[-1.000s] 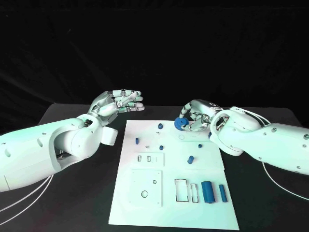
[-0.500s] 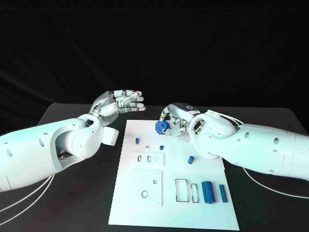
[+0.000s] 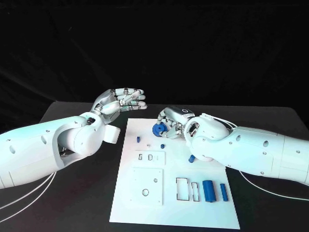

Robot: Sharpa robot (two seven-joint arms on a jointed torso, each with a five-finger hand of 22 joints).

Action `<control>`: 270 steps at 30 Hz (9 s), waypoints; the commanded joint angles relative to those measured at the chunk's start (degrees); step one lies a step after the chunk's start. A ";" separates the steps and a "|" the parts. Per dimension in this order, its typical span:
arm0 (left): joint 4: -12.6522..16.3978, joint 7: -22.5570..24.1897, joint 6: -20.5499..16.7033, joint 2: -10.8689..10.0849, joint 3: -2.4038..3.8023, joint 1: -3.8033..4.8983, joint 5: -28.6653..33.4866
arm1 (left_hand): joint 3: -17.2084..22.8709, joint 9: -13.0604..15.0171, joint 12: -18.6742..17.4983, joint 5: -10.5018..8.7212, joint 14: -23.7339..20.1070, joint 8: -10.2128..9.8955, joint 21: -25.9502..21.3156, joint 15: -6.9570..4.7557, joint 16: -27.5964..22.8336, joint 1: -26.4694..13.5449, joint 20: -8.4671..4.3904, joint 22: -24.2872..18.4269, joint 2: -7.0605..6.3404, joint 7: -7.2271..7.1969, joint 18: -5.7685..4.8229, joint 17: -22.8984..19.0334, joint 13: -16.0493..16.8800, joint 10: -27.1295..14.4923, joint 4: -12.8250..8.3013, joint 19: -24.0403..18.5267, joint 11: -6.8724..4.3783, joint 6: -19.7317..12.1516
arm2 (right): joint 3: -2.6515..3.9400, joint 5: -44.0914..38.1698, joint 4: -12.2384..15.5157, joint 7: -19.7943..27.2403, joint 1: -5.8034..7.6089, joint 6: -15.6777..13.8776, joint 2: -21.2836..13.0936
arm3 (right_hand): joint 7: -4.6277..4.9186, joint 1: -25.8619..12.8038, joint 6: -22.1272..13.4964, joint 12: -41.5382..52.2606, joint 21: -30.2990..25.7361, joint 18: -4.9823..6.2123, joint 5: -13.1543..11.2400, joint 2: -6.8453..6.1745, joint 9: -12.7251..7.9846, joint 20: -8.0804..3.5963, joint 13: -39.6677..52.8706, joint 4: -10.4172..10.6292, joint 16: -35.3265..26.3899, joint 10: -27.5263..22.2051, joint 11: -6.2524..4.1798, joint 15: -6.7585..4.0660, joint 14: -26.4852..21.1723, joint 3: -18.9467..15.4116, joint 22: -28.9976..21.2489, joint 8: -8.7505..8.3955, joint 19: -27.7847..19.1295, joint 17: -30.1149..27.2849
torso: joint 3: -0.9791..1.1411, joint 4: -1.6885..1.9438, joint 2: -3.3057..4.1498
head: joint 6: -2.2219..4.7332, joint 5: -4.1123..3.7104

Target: Assemble the parts on the task board

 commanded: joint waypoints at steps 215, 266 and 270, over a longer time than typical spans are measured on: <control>-3.04 -0.42 2.91 -0.38 -0.35 -0.33 -0.37 | -0.59 0.04 -0.59 -0.02 -0.78 -0.45 -0.61 0.06 -0.32 0.18 0.16 -0.09 0.67 2.05 0.30 0.55 0.13 -0.61 -0.30 -0.42 0.30 -0.75 | -0.12 18.41 -0.85 18.35 -3.45 3.25 -22.21 | 0.23 1.41 2.14 -1.31 -2.65 -0.65 0.15 1.40 -0.84 0.40 9.93 3.49 -0.43 3.32 0.42 0.28 5.19 -4.75 -0.07 -6.72 -0.77 11.13 | 0.60 -1.29 -0.99 | -1.12 -2.02; -4.04 -1.02 3.20 0.93 -0.41 -0.33 -0.38 | -0.63 0.06 -0.62 -0.03 -0.83 -0.47 -0.63 0.07 -0.32 0.25 0.17 -0.08 0.79 2.07 0.30 0.69 0.13 -0.65 -0.31 -0.39 0.32 -0.78 | -0.06 11.65 15.61 -2.03 -0.26 -3.57 -12.42 | -0.92 0.55 5.45 -1.17 -2.40 -0.76 0.07 3.00 -0.17 -0.40 10.19 2.76 -0.37 3.47 -0.66 -0.51 5.24 1.92 0.80 -6.28 -0.38 11.33 | 0.17 -1.44 -1.51 | -2.78 0.71; -4.26 -1.06 3.21 1.09 -0.49 -0.33 -0.39 | -0.63 0.06 -0.62 -0.03 -0.83 -0.47 -0.63 0.07 -0.32 0.25 0.17 -0.08 0.79 2.07 0.30 0.69 0.13 -0.65 -0.31 -0.39 0.32 -0.78 | -0.09 9.42 15.30 -3.42 -0.99 -2.97 -9.75 | -1.10 -0.04 5.86 -1.16 -2.43 -0.75 0.01 2.59 0.02 -0.48 10.21 2.80 -0.38 3.49 -0.81 -0.62 5.24 1.98 0.84 -6.07 -0.34 11.31 | 0.15 -1.35 -1.57 | -3.13 1.14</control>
